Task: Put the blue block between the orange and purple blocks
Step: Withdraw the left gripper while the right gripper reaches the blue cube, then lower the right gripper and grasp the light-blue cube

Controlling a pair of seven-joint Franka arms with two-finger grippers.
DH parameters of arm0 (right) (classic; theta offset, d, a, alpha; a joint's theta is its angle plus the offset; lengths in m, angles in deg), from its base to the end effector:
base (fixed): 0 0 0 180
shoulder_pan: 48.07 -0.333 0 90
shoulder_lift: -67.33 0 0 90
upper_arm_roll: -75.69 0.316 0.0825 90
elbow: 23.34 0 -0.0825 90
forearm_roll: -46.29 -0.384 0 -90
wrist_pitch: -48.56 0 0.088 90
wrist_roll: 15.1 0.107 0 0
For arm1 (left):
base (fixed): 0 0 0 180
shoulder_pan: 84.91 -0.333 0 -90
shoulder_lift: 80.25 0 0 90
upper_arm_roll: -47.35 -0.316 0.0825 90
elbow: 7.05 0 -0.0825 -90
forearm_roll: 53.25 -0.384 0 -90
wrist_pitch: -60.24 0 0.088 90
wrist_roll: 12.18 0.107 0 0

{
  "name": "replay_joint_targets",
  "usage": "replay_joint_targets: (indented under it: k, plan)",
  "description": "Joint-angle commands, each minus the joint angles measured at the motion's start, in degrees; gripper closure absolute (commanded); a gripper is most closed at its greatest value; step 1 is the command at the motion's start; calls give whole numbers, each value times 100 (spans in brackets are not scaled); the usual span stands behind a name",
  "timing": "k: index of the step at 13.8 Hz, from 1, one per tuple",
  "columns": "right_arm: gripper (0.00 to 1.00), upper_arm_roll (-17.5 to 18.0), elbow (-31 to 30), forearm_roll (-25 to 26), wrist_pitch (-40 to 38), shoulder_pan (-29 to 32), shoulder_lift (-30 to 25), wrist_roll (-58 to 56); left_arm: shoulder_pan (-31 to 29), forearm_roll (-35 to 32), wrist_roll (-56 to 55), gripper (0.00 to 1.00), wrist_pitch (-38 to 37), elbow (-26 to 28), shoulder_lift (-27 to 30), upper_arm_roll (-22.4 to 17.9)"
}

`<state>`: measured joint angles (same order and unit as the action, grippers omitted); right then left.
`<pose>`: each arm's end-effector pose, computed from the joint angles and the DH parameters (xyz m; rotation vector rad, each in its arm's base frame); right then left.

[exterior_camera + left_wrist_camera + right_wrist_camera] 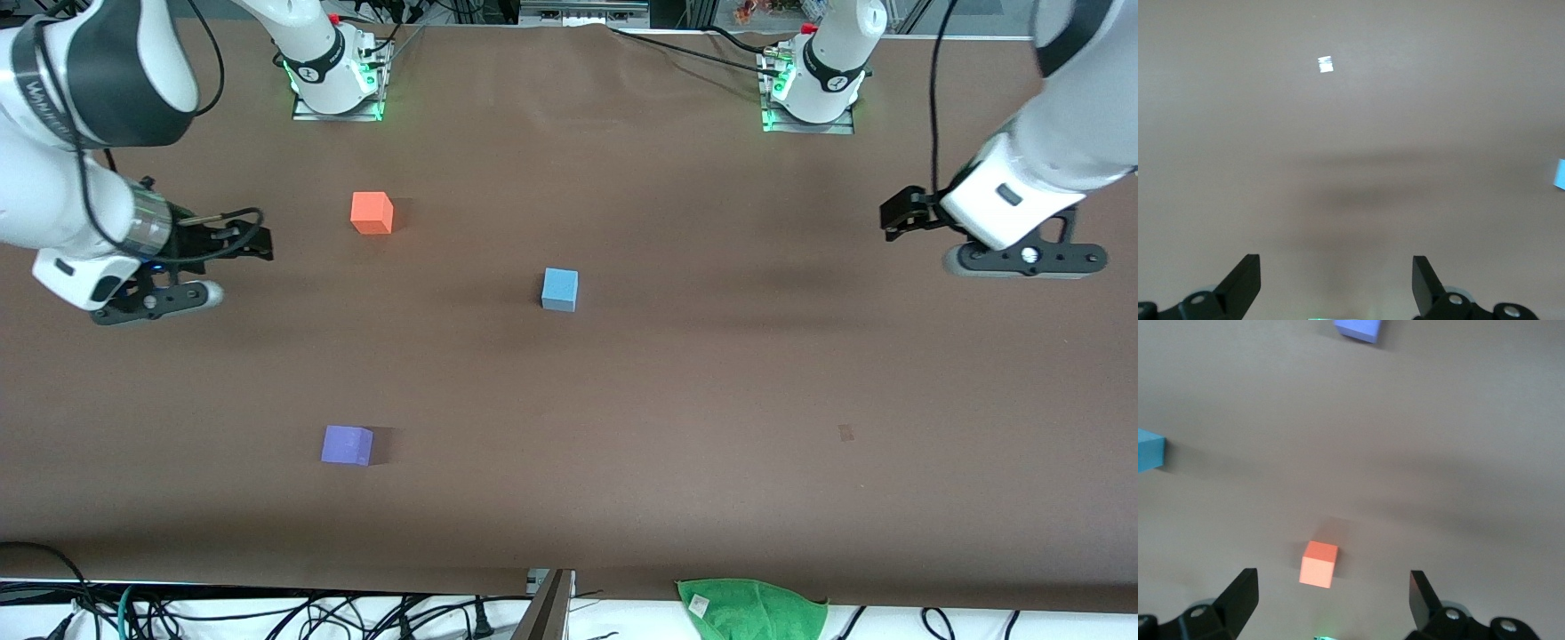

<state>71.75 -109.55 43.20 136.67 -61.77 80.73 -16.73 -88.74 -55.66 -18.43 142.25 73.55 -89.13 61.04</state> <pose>0.6002 0.1134 0.5165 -3.0873 -0.3026 0.3149 0.5798 -0.0841 0.6032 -3.1113 0.0923 0.1934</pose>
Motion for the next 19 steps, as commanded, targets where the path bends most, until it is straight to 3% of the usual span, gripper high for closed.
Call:
replay_joint_targets:
  k: [1, 3, 5, 10, 13, 19]
  plan:
    - [0, -1, 96, 37, 170, -543, 47, 1054, -171, 285, 641, 0, 751, 936, 823, -242]
    - [0, -1, 96, 19, 486, -1132, 240, 1942, -136, 294, 659, 0, 1106, 1676, 1291, -498]
    - [0, -1, 104, -7, 960, -1755, 486, 2900, 206, 276, 660, 0, 1071, 1705, 1292, -700]
    - [0, -1, 104, -7, 2226, -2759, 1277, 4650, 225, 241, 642, 0, 1054, 1574, 1213, -657]
    - [0, -1, 113, -7, 2973, -3085, 1769, 5346, 225, 232, 624, 0, 1071, 1494, 1134, -639]
    - [0, -1, 113, -192, 3792, -3349, 2438, 5550, 216, 232, 607, 0, 1002, 1494, 1143, -639]
